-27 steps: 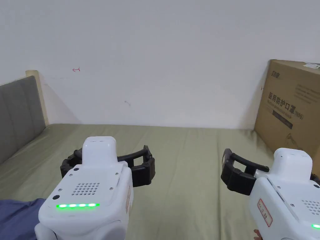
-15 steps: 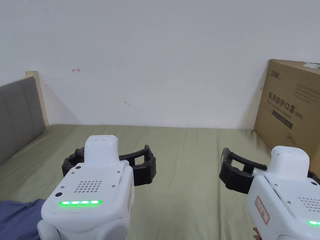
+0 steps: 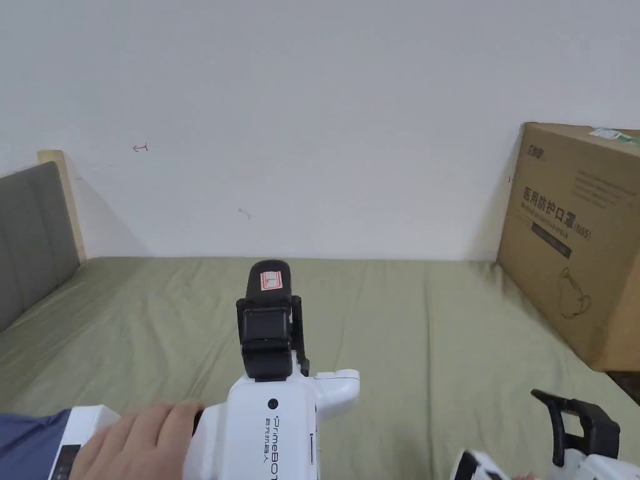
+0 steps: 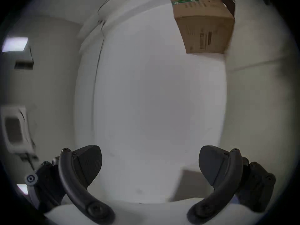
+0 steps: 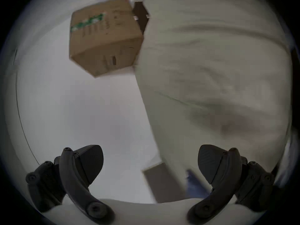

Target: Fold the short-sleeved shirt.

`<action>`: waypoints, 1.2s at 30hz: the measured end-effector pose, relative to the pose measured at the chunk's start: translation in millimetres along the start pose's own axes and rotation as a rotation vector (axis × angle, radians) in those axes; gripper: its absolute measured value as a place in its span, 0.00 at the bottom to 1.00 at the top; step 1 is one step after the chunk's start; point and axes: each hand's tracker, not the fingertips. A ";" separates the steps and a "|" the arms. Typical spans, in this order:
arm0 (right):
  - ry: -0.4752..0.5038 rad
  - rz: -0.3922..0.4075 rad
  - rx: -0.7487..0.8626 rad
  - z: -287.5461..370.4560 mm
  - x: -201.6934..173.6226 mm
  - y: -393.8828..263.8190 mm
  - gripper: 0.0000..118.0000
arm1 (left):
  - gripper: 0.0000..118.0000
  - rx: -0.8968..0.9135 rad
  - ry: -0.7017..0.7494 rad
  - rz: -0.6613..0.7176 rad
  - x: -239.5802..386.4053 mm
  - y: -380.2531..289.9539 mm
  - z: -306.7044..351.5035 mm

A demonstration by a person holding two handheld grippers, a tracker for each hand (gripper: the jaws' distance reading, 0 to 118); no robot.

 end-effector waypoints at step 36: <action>0.092 1.782 0.463 31.4 -96.8 -135.3 0.98 | 0.99 -0.371 -0.289 1.417 -60.2 -60.1 -27.8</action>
